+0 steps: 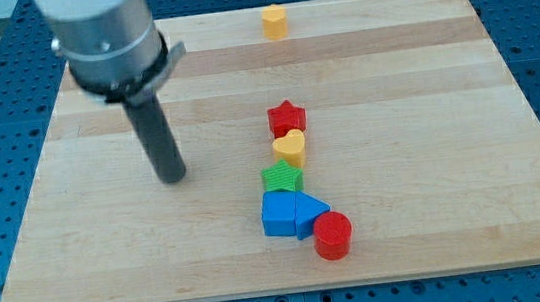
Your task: Push the red circle up a bit
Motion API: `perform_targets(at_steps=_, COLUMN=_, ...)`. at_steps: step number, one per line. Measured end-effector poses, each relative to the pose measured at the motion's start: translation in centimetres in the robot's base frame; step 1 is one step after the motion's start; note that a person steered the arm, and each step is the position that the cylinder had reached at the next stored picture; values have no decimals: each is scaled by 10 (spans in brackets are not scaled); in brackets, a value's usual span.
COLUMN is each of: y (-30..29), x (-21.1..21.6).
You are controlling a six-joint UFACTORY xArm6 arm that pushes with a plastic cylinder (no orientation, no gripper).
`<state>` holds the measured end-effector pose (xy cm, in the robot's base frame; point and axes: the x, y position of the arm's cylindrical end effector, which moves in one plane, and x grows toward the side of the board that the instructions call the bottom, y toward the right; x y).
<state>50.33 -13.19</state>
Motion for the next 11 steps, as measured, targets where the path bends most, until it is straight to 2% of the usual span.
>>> perform_targets(at_steps=1, y=15, x=62)
perform_targets(at_steps=2, y=55, x=104)
perform_targets(at_steps=3, y=76, x=116)
perform_targets(at_steps=4, y=86, x=115)
perform_targets(at_steps=6, y=177, x=115)
perform_targets(at_steps=8, y=185, x=115)
perform_targets(at_steps=10, y=176, x=99)
perform_targets(at_steps=11, y=156, x=107)
